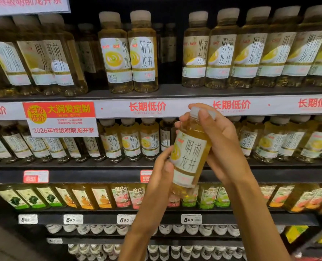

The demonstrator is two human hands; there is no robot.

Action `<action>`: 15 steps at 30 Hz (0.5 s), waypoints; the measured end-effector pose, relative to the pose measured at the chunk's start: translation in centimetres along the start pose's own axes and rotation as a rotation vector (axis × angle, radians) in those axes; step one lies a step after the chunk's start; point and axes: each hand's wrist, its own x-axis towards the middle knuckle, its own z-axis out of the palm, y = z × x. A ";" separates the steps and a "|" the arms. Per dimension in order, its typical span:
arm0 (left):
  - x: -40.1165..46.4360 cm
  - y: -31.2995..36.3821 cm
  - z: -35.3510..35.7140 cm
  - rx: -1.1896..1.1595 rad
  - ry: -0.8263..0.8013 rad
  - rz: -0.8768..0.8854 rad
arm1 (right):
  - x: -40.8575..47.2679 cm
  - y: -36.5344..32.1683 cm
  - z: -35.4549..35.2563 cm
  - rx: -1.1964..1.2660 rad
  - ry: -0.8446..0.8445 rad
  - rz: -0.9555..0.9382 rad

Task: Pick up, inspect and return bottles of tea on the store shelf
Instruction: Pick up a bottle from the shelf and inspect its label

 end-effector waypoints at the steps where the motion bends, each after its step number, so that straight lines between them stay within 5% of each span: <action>1: 0.2 -0.1 0.1 0.003 0.034 0.016 | 0.1 0.0 0.0 -0.035 0.017 -0.003; 8: 0.5 0.1 0.3 -0.243 -0.024 -0.116 | 0.2 -0.5 -0.5 0.068 -0.197 0.049; 15: 0.8 0.3 0.6 0.096 0.081 0.060 | 1.0 -0.5 0.0 -0.043 0.020 0.051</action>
